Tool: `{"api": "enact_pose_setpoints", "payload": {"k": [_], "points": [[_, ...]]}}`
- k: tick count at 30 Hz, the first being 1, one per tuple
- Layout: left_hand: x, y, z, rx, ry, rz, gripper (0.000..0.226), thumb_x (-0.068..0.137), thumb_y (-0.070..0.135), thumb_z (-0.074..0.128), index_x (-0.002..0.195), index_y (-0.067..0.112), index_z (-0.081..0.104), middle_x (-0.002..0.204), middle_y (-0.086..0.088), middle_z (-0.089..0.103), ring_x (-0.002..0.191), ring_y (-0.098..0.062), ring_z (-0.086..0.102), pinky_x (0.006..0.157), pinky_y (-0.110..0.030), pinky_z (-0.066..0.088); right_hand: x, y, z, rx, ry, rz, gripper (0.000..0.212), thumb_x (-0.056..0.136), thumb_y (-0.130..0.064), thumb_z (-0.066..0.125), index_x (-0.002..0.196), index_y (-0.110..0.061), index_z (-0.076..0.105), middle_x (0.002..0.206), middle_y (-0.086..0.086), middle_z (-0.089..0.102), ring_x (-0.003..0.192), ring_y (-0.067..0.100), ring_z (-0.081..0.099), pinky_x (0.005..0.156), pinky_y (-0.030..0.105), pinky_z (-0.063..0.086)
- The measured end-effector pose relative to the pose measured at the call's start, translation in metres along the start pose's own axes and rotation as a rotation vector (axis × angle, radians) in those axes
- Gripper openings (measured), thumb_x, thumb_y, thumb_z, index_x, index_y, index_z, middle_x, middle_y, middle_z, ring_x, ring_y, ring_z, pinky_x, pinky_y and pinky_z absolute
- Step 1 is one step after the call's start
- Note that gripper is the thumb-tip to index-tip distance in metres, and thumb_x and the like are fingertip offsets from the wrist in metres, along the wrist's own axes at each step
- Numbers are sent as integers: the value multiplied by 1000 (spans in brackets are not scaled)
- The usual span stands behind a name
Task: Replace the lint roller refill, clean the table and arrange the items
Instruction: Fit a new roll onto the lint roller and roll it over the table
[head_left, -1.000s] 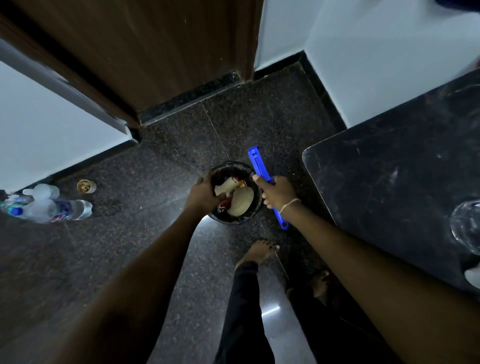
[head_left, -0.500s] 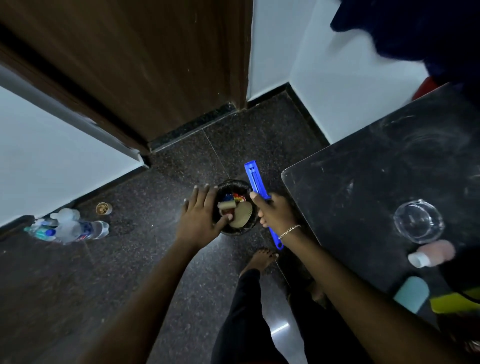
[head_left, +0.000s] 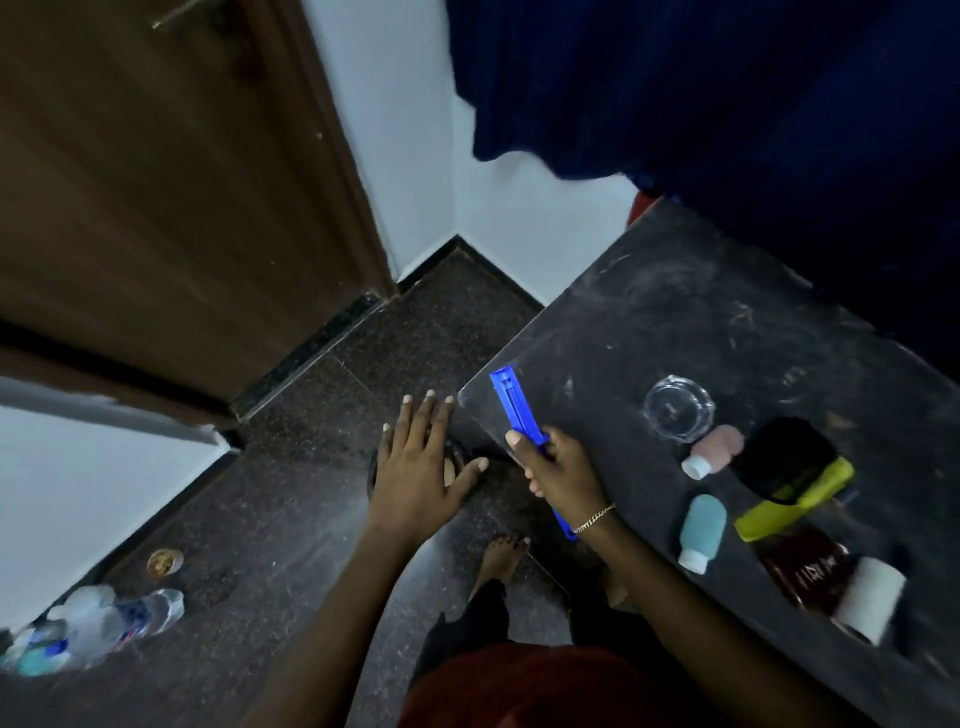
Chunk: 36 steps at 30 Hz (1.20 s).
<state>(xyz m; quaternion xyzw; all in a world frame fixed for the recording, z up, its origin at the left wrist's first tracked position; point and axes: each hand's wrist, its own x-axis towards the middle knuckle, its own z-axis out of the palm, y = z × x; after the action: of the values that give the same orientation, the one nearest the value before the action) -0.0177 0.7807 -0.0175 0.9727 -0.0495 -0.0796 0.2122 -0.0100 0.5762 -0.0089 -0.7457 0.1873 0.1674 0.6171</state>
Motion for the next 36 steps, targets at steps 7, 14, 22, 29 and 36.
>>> {"api": "enact_pose_setpoints", "payload": {"k": [7, 14, 22, 29, 36], "points": [[37, 76, -3, 38, -20, 270, 86, 94, 78, 35, 163, 29, 17, 171, 2, 17, 161, -23, 3, 126, -56, 21, -23, -1, -77, 108, 232, -16, 48, 83, -48, 71, 83, -2, 57, 53, 0, 50, 44, 13, 45, 42, 24, 40], [65, 157, 13, 89, -77, 520, 86, 95, 79, 28, 162, 26, 21, 171, 0, 18, 160, -26, 8, 124, -60, 24, -52, 9, -143, 141, 475, -2, 31, 83, -50, 71, 79, -20, 63, 51, 0, 56, 43, 14, 52, 46, 27, 45], [68, 269, 57, 92, -140, 834, 82, 95, 73, 37, 160, 23, 27, 169, -2, 24, 159, -28, 17, 122, -59, 28, -103, 42, -229, 138, 789, 19, 28, 88, -43, 70, 72, -22, 61, 50, -3, 59, 46, 10, 54, 52, 28, 45], [35, 369, 100, 70, -222, 1072, 85, 95, 69, 44, 160, 17, 28, 168, -7, 27, 154, -30, 28, 120, -51, 34, -157, 84, -287, 207, 992, 82, 38, 86, -51, 68, 83, -14, 67, 65, 7, 66, 61, 10, 58, 64, 40, 51], [-21, 439, 156, 12, -279, 1133, 77, 92, 53, 65, 145, 0, 50, 139, -19, 59, 129, -34, 56, 106, -42, 52, -203, 131, -333, 229, 1200, 240, 48, 82, -57, 69, 57, -21, 49, 46, -11, 48, 44, 1, 42, 52, 24, 35]]}}
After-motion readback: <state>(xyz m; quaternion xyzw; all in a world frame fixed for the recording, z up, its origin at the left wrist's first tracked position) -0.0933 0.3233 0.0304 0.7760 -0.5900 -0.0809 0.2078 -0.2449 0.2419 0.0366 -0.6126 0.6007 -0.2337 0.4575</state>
